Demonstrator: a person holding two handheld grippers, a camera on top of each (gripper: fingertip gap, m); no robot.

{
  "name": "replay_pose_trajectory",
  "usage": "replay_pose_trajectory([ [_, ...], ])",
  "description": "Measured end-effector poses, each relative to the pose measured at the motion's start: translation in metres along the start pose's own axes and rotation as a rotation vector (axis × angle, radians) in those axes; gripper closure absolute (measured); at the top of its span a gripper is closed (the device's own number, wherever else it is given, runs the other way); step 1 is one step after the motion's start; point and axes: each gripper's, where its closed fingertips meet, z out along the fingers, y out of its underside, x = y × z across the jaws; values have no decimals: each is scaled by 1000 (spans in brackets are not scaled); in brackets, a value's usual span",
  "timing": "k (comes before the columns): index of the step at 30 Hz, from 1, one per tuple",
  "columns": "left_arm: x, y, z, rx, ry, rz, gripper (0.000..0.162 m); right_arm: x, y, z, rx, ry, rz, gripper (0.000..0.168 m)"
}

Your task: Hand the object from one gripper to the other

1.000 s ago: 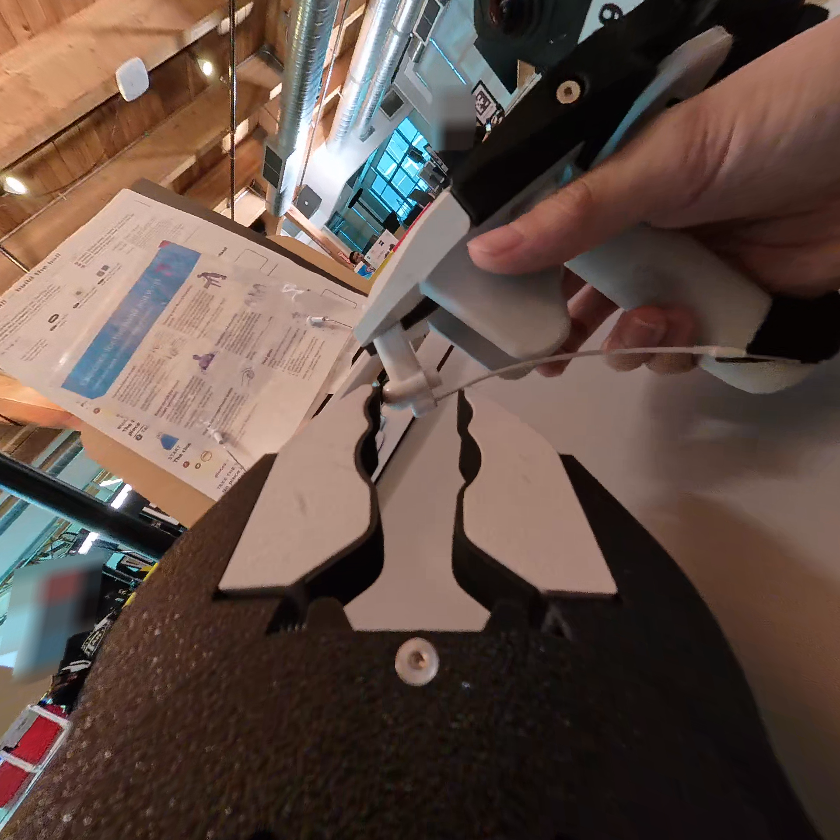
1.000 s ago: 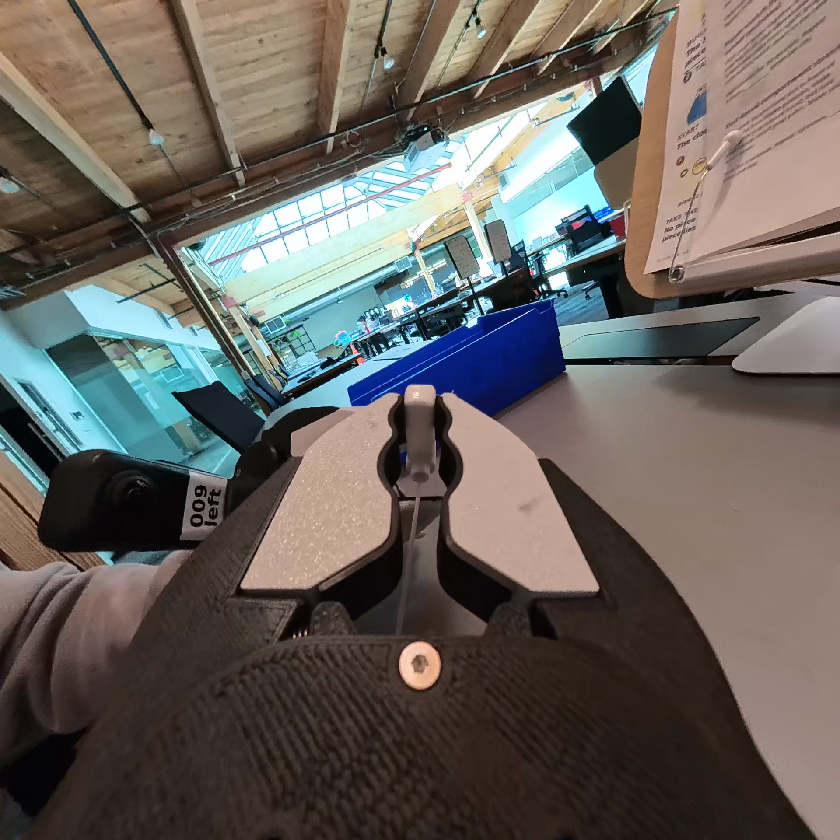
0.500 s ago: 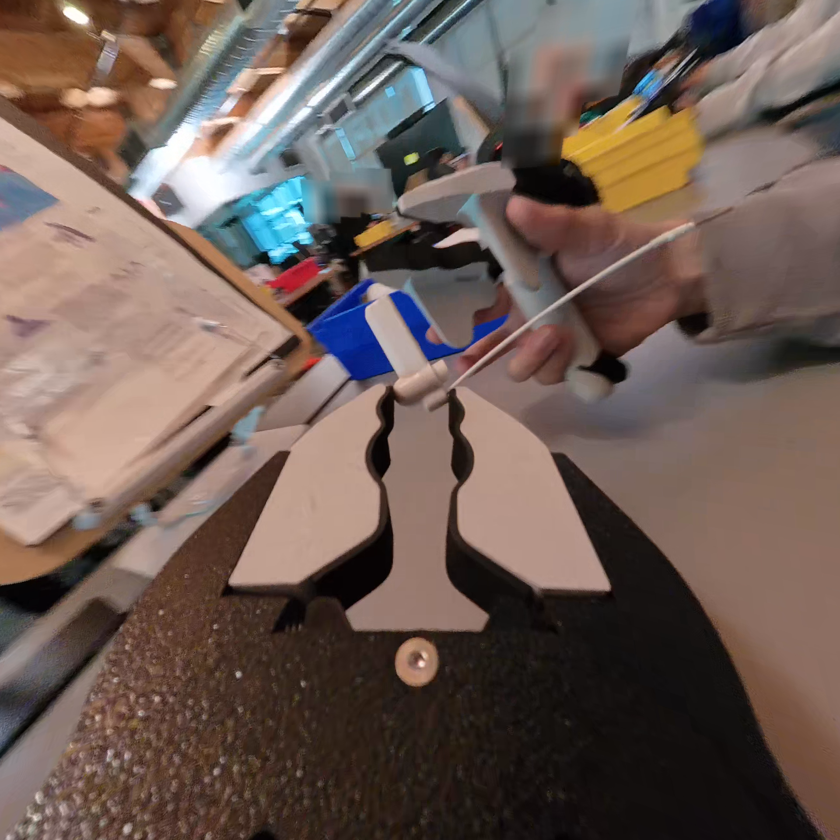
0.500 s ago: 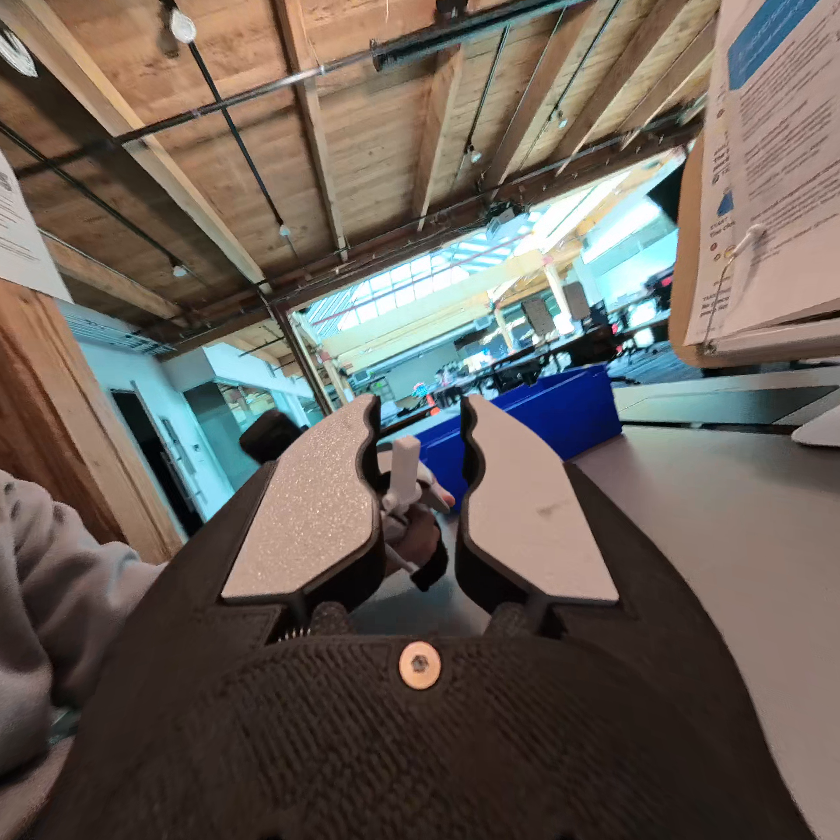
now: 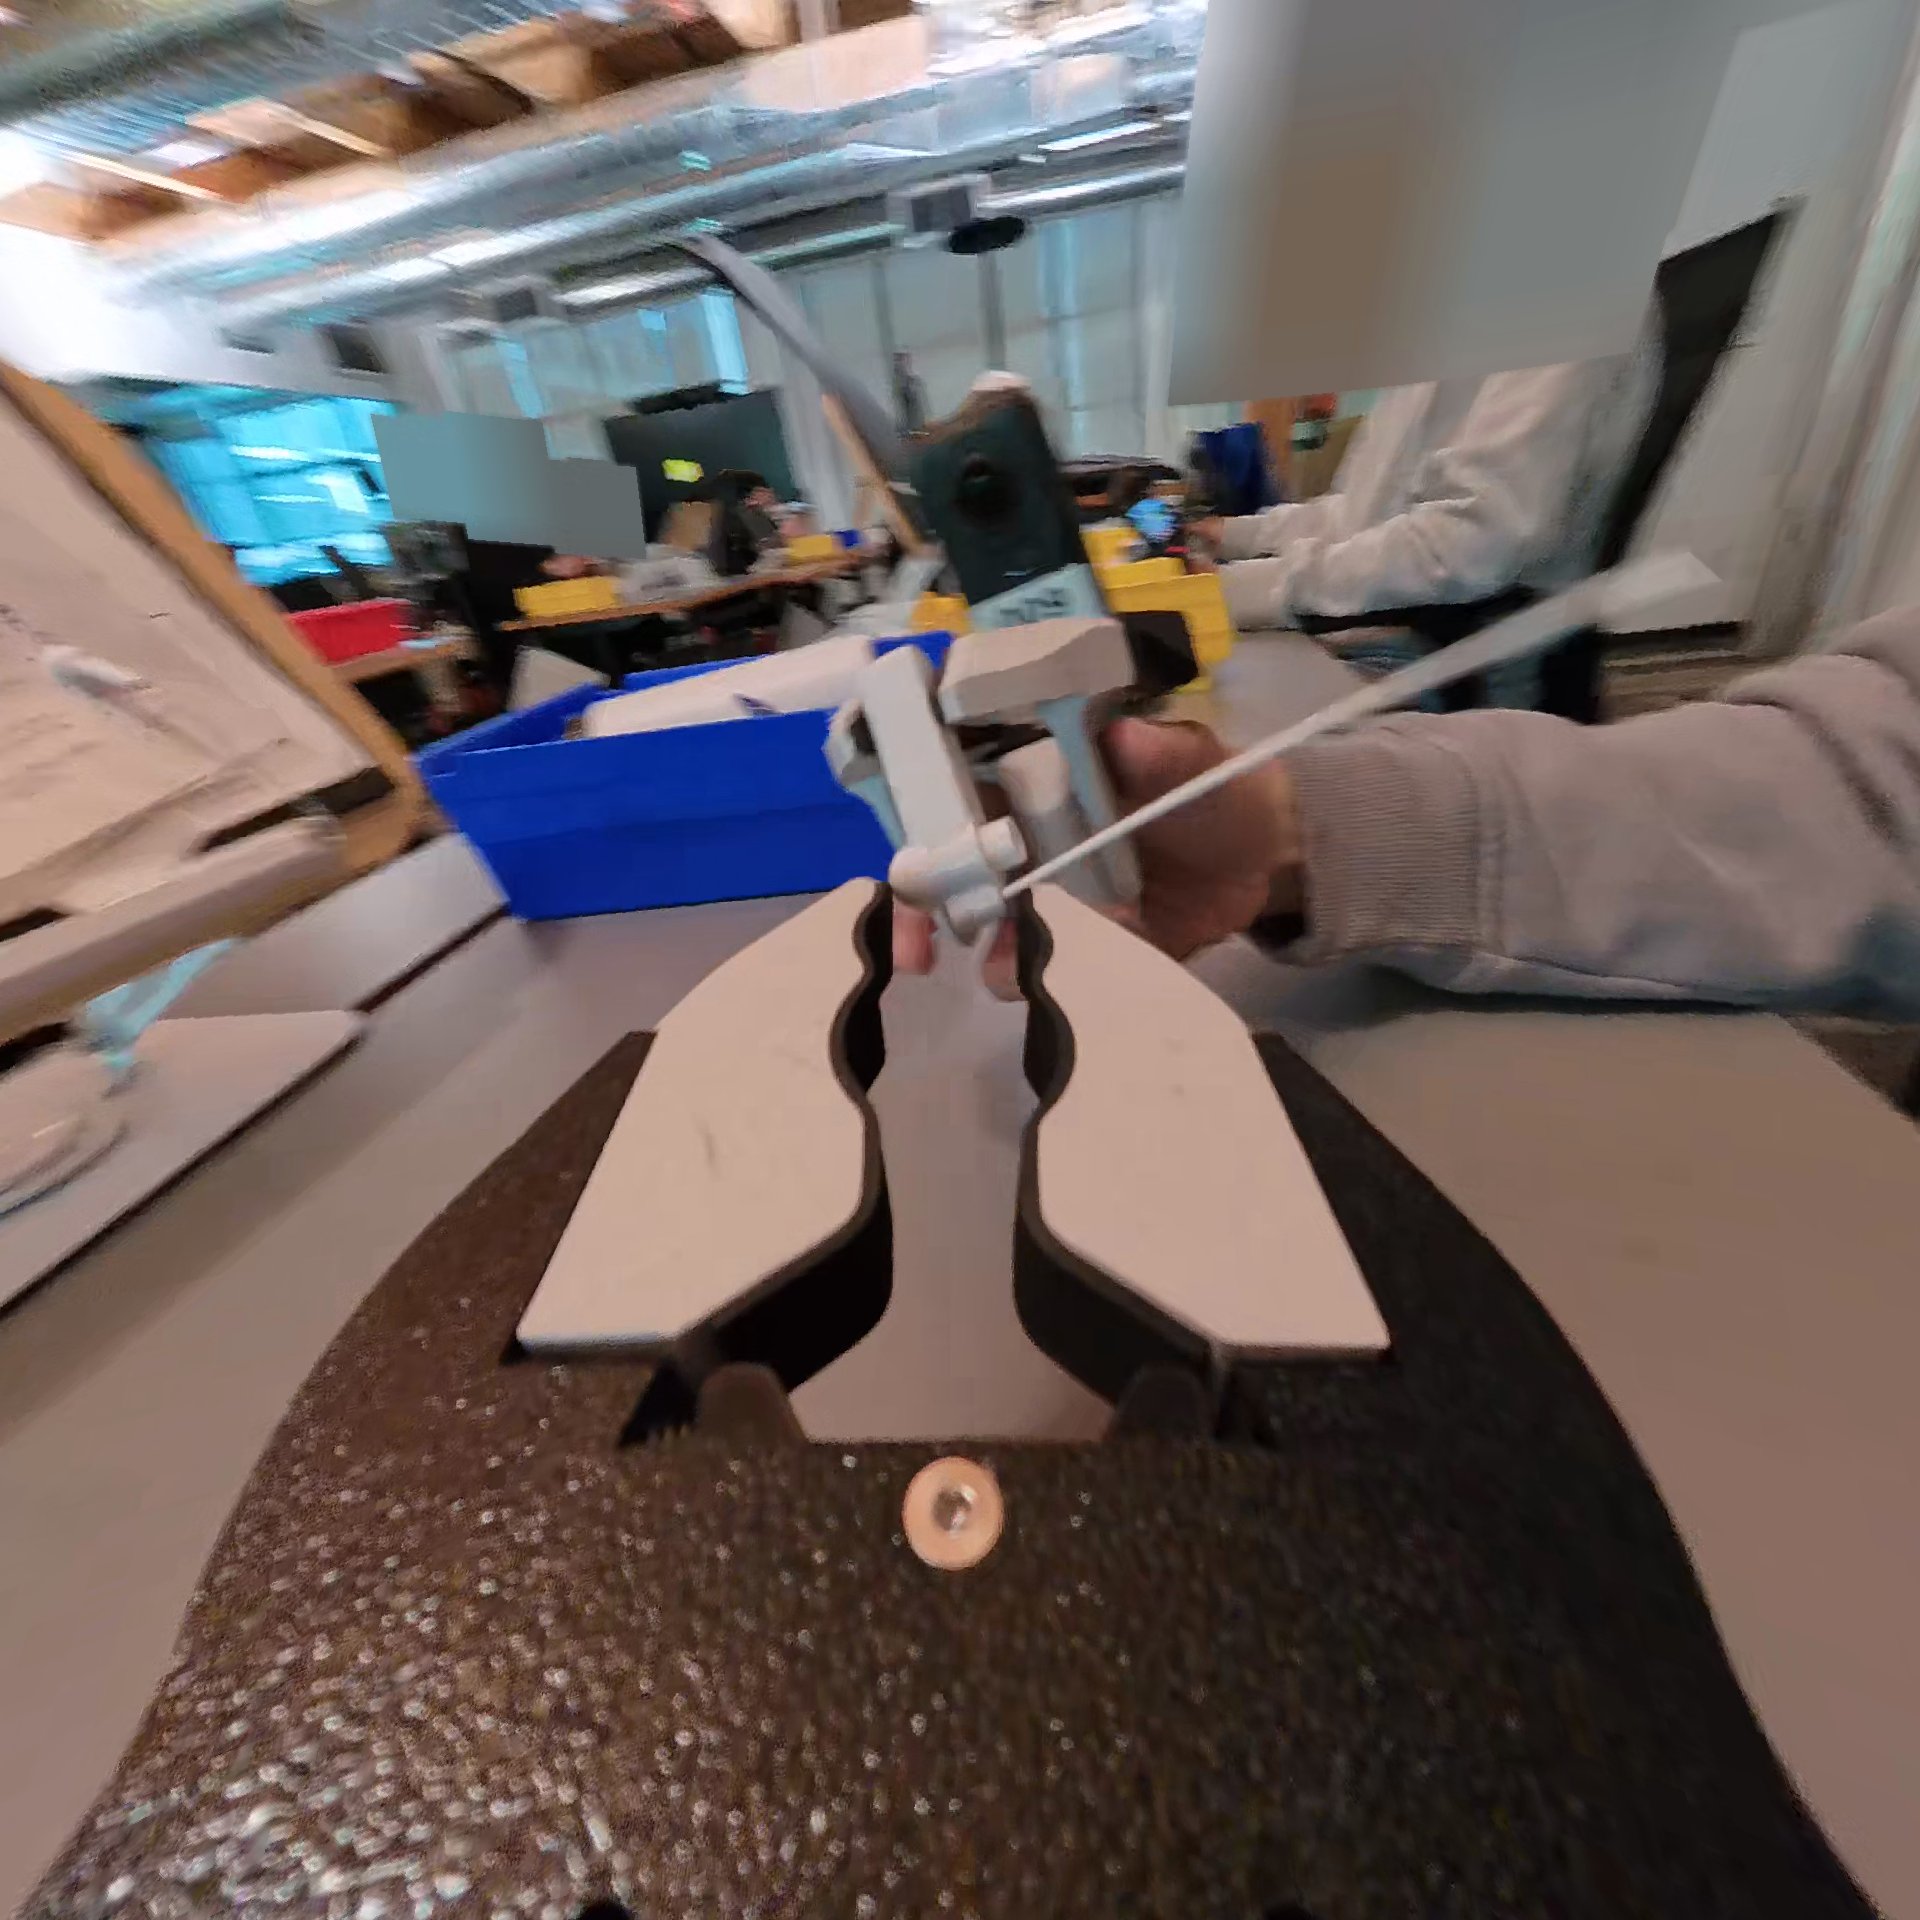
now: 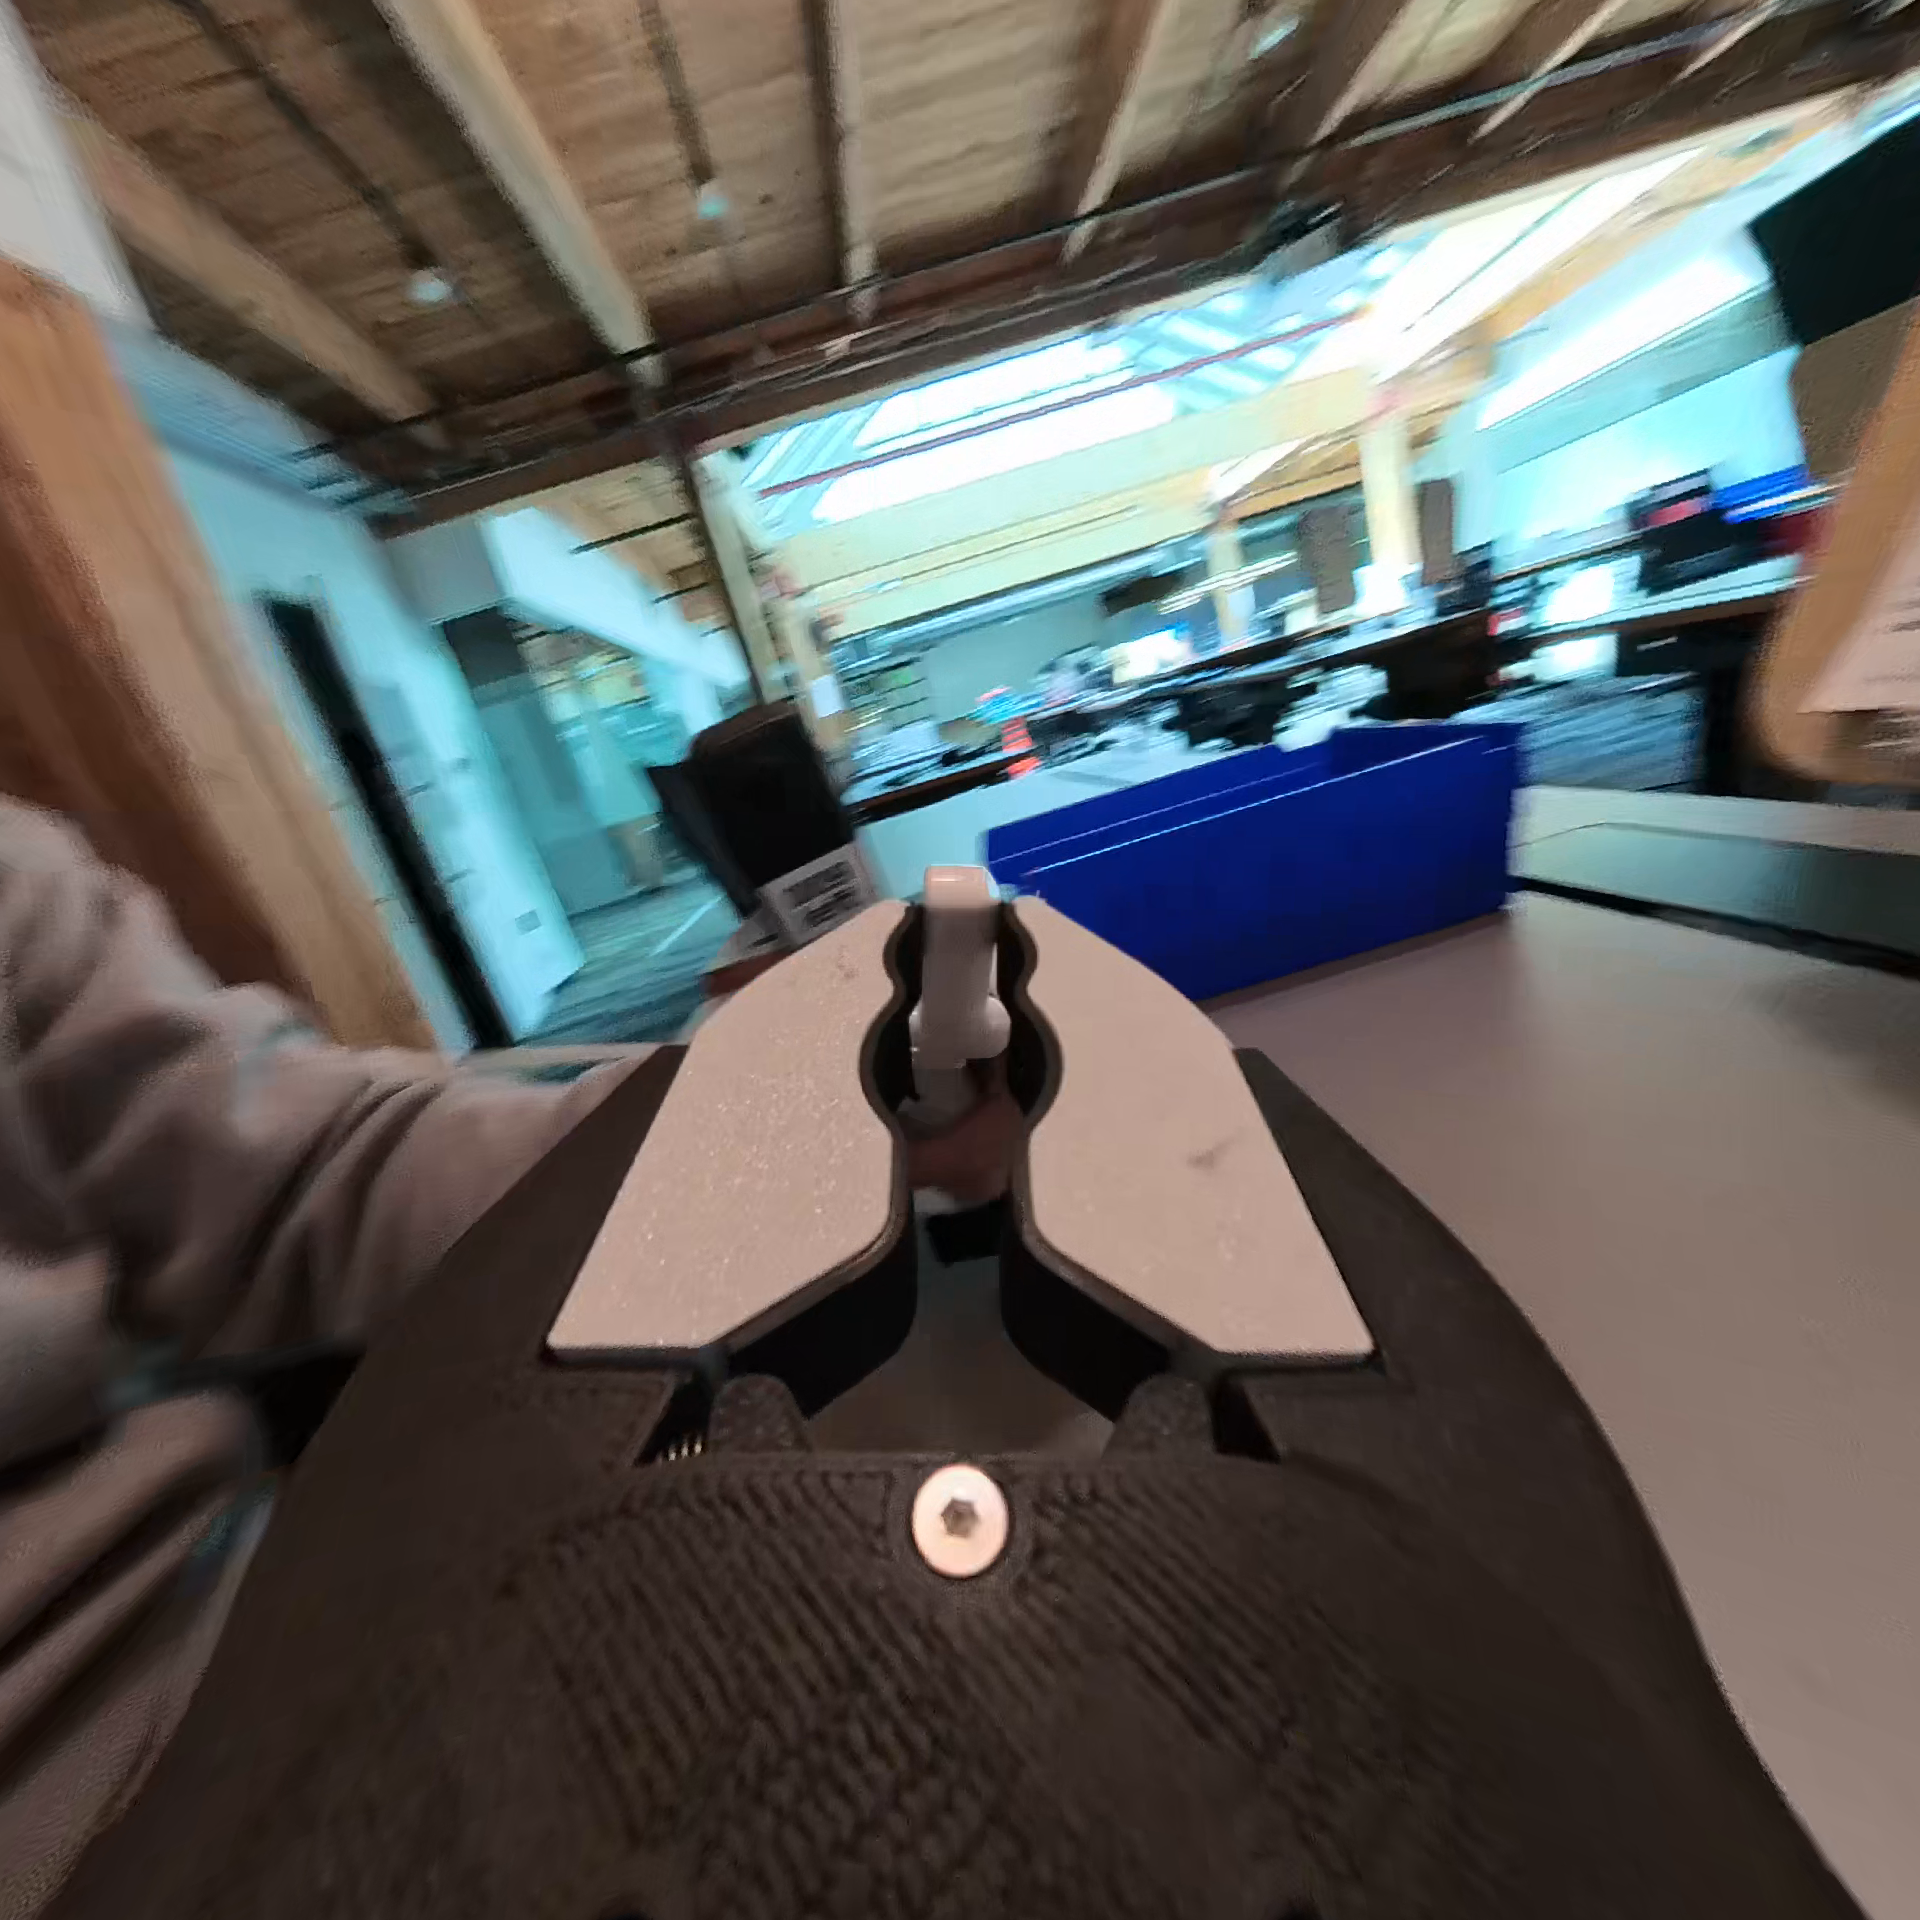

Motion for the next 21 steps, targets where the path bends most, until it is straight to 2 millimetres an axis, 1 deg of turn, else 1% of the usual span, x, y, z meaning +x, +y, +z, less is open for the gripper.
replay_pose_trajectory([
  [1,-9,0,-1,0,-78,43,139,13,-6,-3,40,100,-14,155],
  [2,-17,1,-2,-14,-153,111,132,26,-11,-7,84,194,-9,155],
  [4,-26,4,-3,-85,-268,269,126,47,-16,-18,167,340,65,155],
  [6,-27,3,0,-112,-345,409,124,55,-15,-22,219,382,142,155],
  [7,-29,3,2,-125,-388,467,126,55,-12,-21,223,377,169,155],
  [9,-35,9,2,-196,-464,569,128,51,-4,-13,203,337,210,155],
  [11,-34,16,5,-233,-455,615,129,46,0,-6,202,312,236,155],
  [12,-33,15,5,-223,-455,606,132,44,1,-4,205,306,243,155],
  [14,-35,8,2,-185,-480,581,148,41,1,-3,207,285,255,155],
  [15,-37,5,0,-172,-484,564,152,41,1,-3,199,280,258,155],
  [16,-38,5,-1,-164,-482,545,149,41,1,-2,194,278,259,155],
  [18,-39,4,-2,-149,-487,529,137,40,4,-1,188,278,261,155],
  [19,-38,4,-1,-148,-479,530,136,39,5,0,187,272,268,155],
  [21,-34,6,2,-157,-453,527,146,38,8,2,176,264,276,155],
])
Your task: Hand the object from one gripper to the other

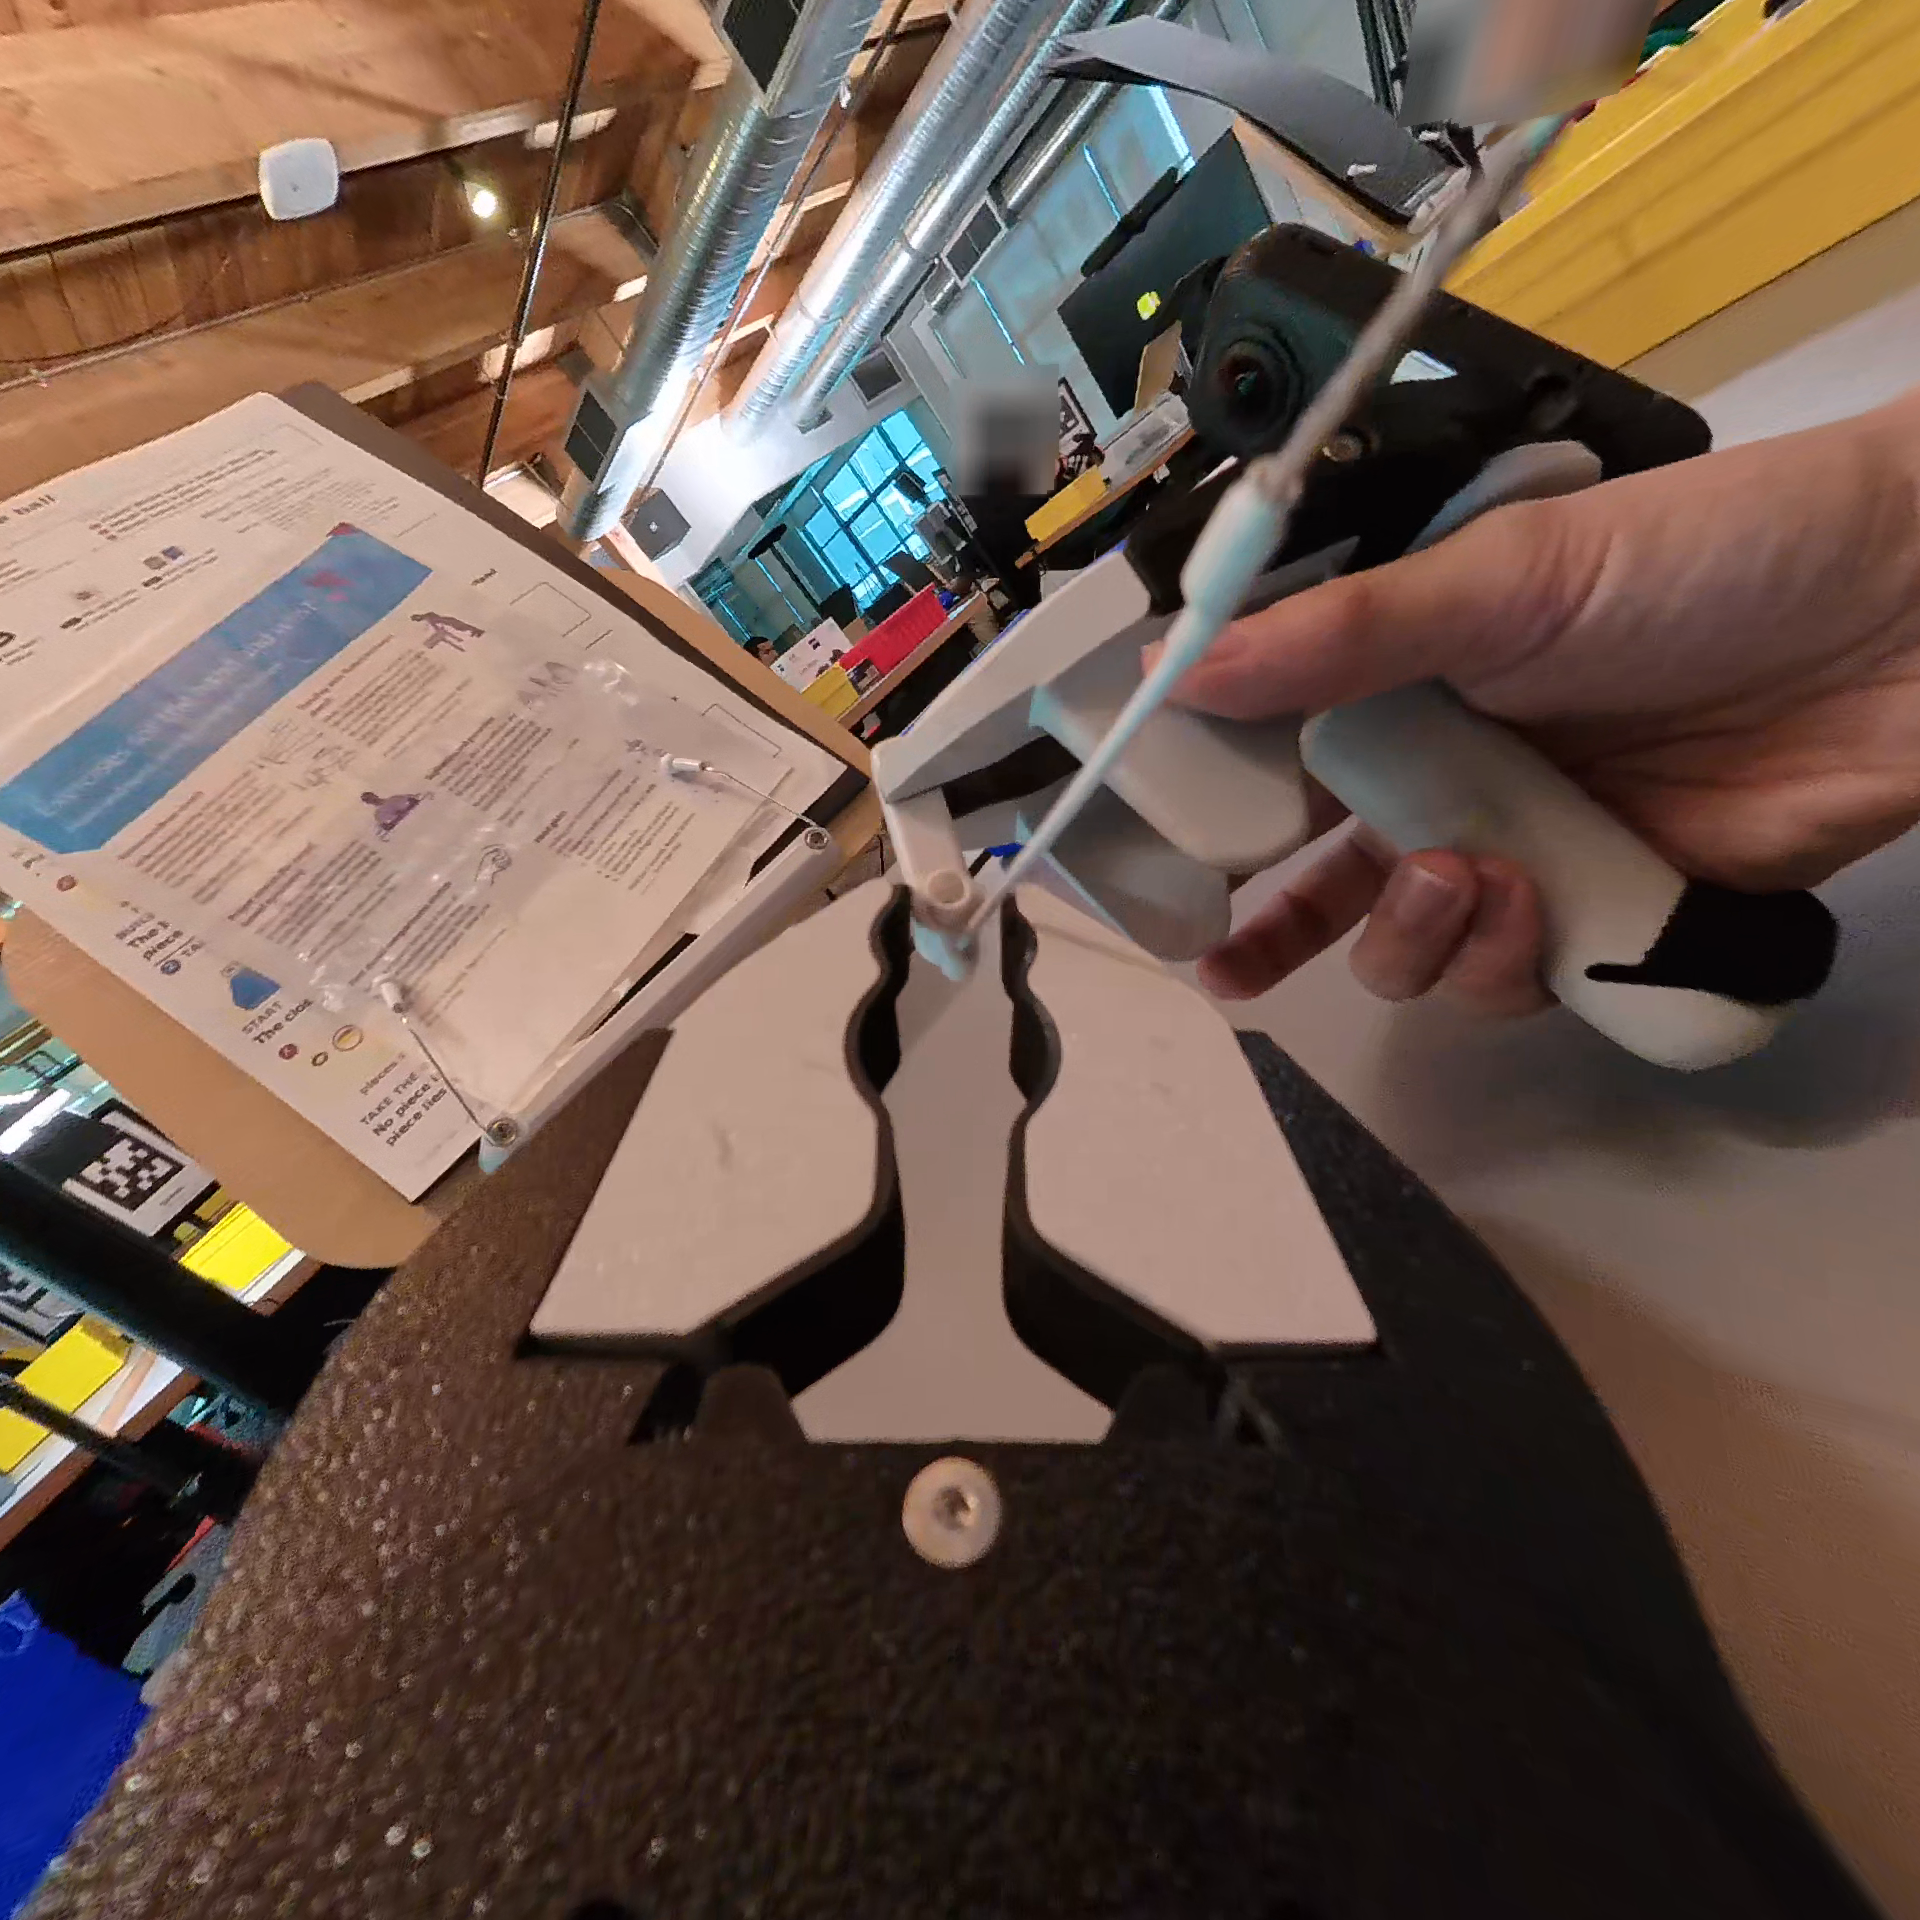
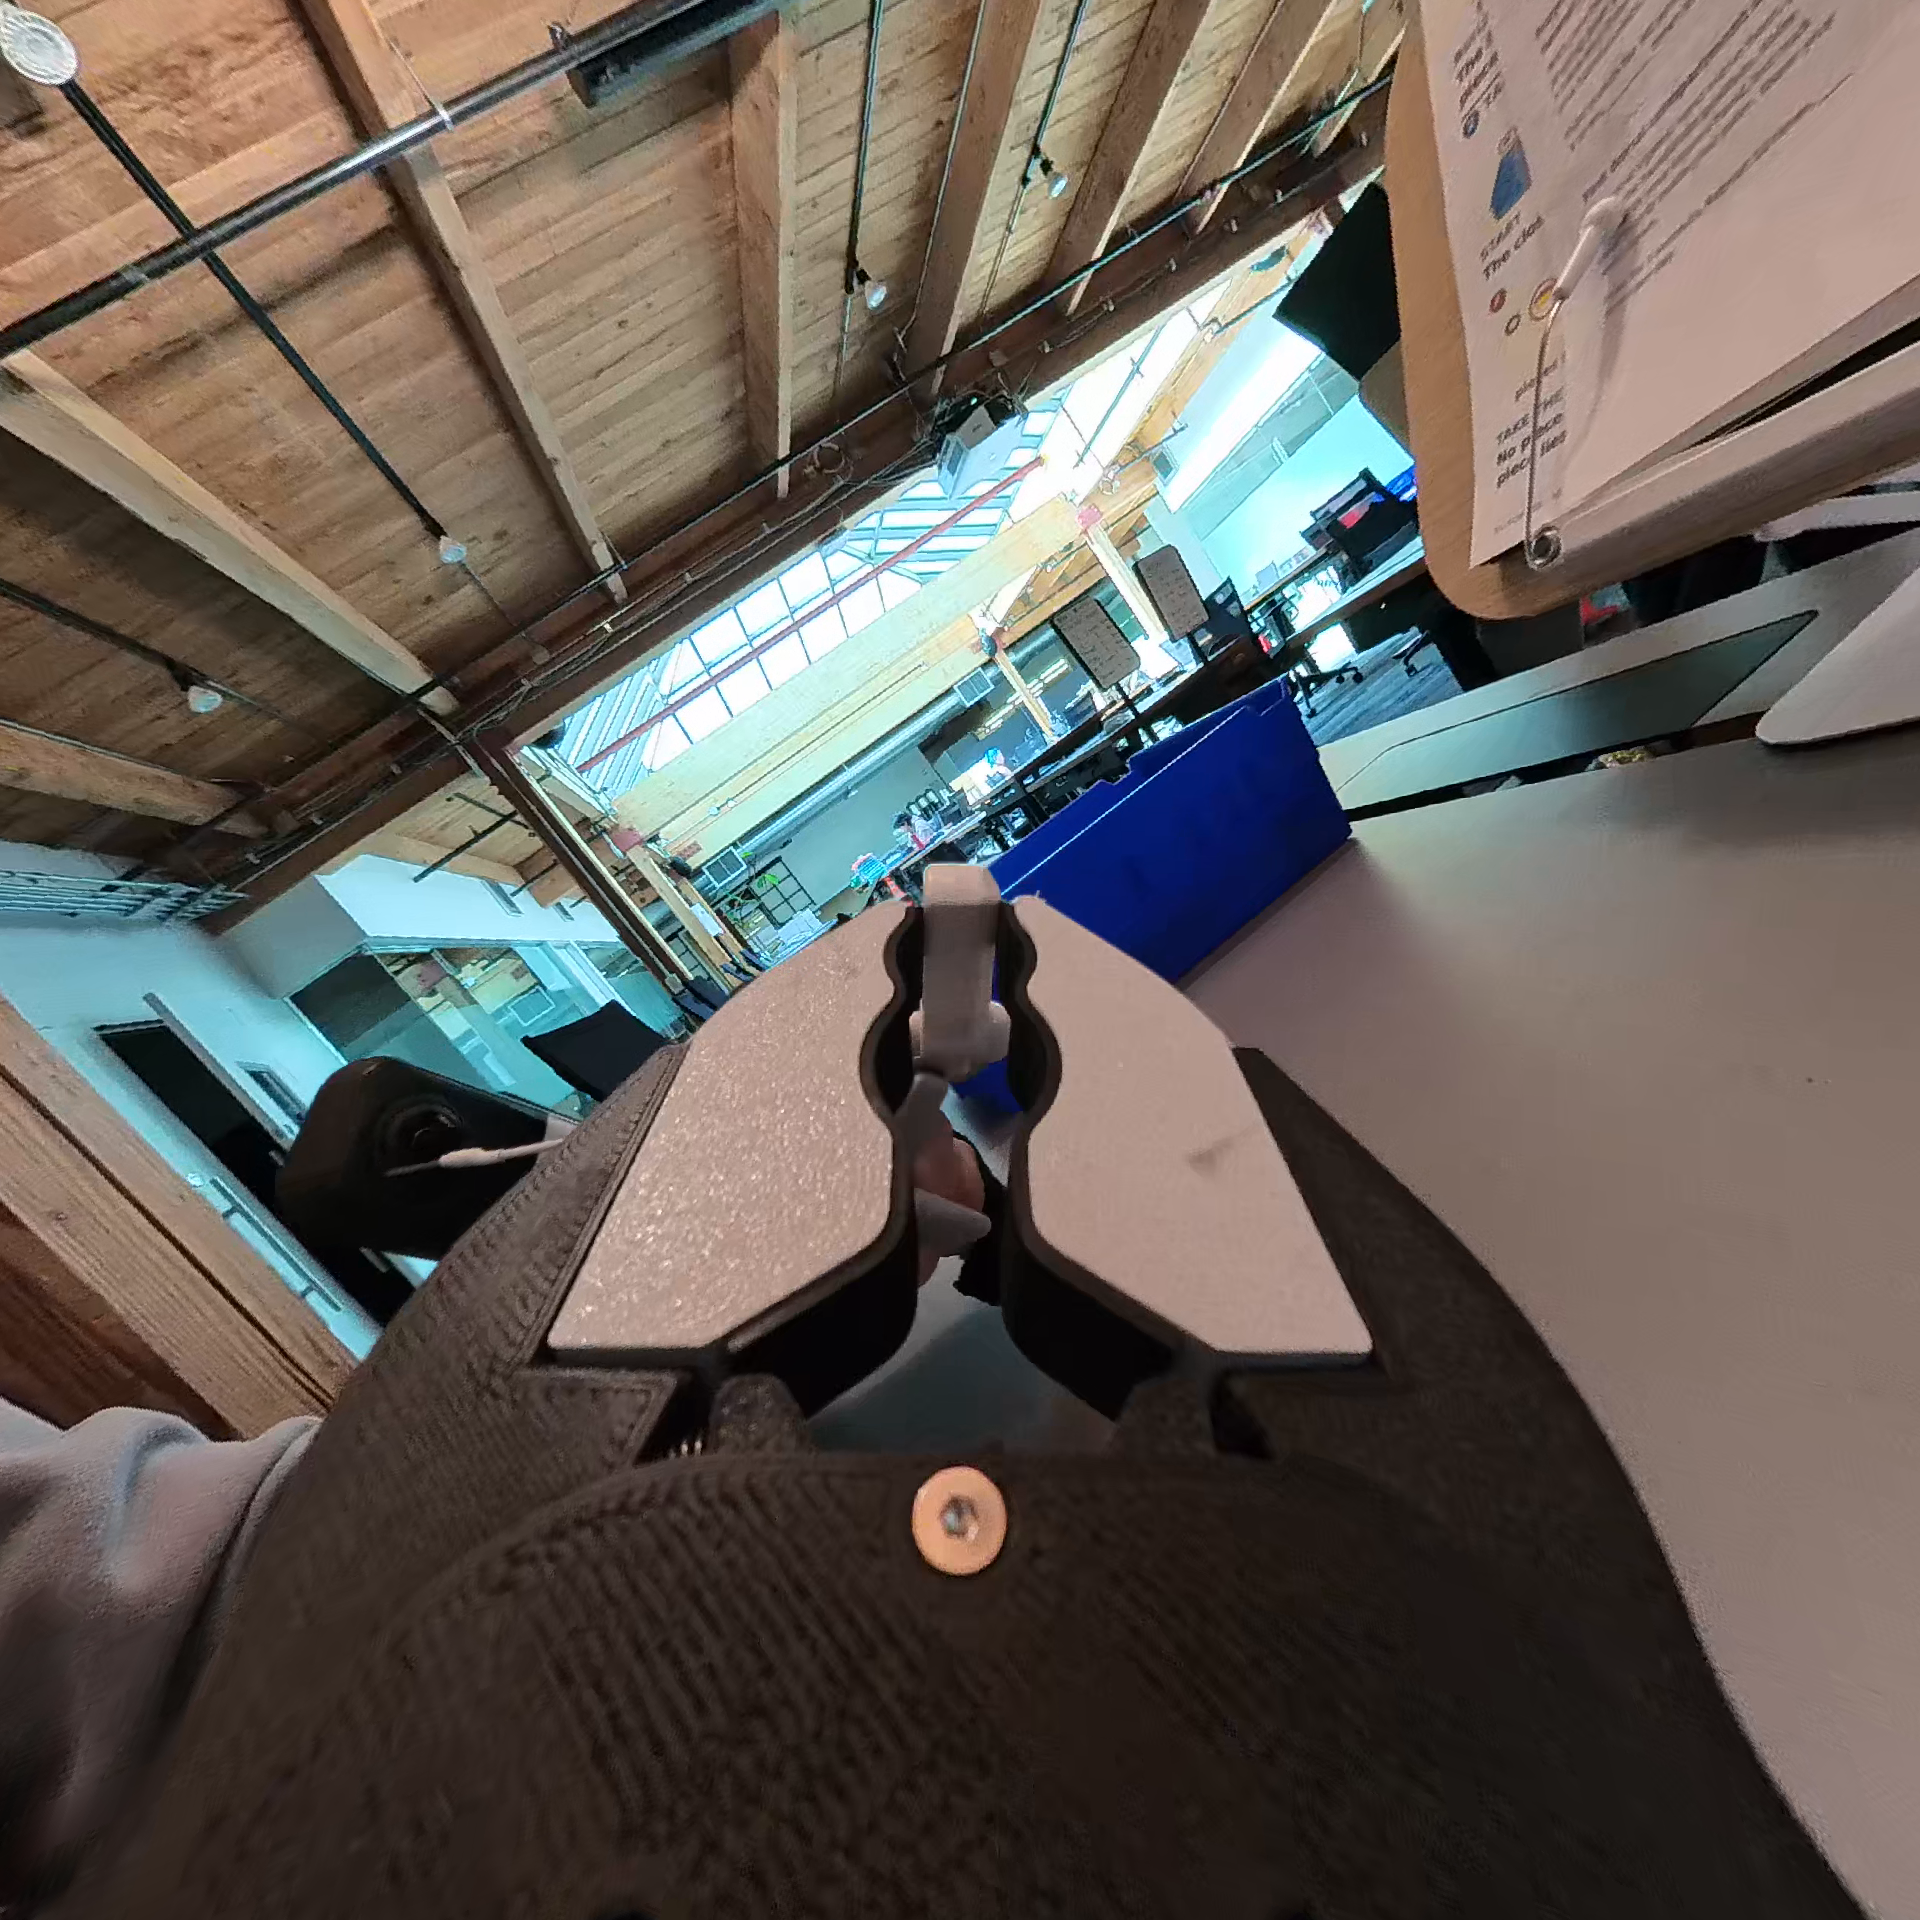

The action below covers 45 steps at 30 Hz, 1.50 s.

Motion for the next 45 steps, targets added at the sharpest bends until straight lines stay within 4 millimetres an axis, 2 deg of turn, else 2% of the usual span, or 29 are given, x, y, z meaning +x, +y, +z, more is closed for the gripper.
replay_pose_trajectory([
  [5,-2,-2,-2,-4,56,-99,149,-3,1,-2,-40,-52,-32,154],
  [7,-2,-5,-4,17,125,-221,150,-8,1,-5,-74,-94,-129,149],
  [8,-2,-6,-7,29,174,-294,149,-12,1,-6,-90,-109,-204,141],
  [10,2,-10,-13,50,303,-418,149,-22,1,-11,-134,-151,-423,135],
  [12,13,-10,-22,27,481,-525,149,-31,13,-18,-236,-185,-727,130],
  [14,22,-4,-30,-44,615,-602,149,-27,30,-26,-376,-180,-1053,126],
  [16,29,-1,-38,-87,713,-647,150,-22,42,-30,-451,-180,-1270,123],
  [19,39,3,-47,-143,830,-721,150,-30,52,-27,-454,-222,-1366,124],
  [23,41,-3,-54,-124,936,-846,150,-22,70,-29,-573,-237,-1478,144],
  [26,39,-2,-57,-132,971,-918,150,-23,72,-28,-571,-238,-1526,150],
  [29,32,-2,-52,-101,926,-946,150,-16,70,-27,-603,-185,-1569,154],
  [31,24,2,-43,-70,809,-895,150,-8,64,-23,-595,-94,-1561,154],
  [33,8,12,-32,-62,598,-758,144,2,54,-19,-587,24,-1550,154],
  [35,-6,20,-26,-70,400,-511,128,19,50,-20,-645,131,-1526,154],
  [37,-15,21,-24,-85,229,-191,128,37,46,-24,-710,247,-1500,154],
  [39,-12,19,-20,-121,149,63,127,47,46,-26,-750,320,-1445,154],
  [41,4,22,-14,-172,153,261,122,48,47,-24,-756,343,-1418,154],
  [43,14,33,-9,-242,145,445,121,46,50,-23,-764,339,-1425,154],
  [45,15,44,-5,-305,131,569,122,41,52,-20,-755,321,-1446,154],
])
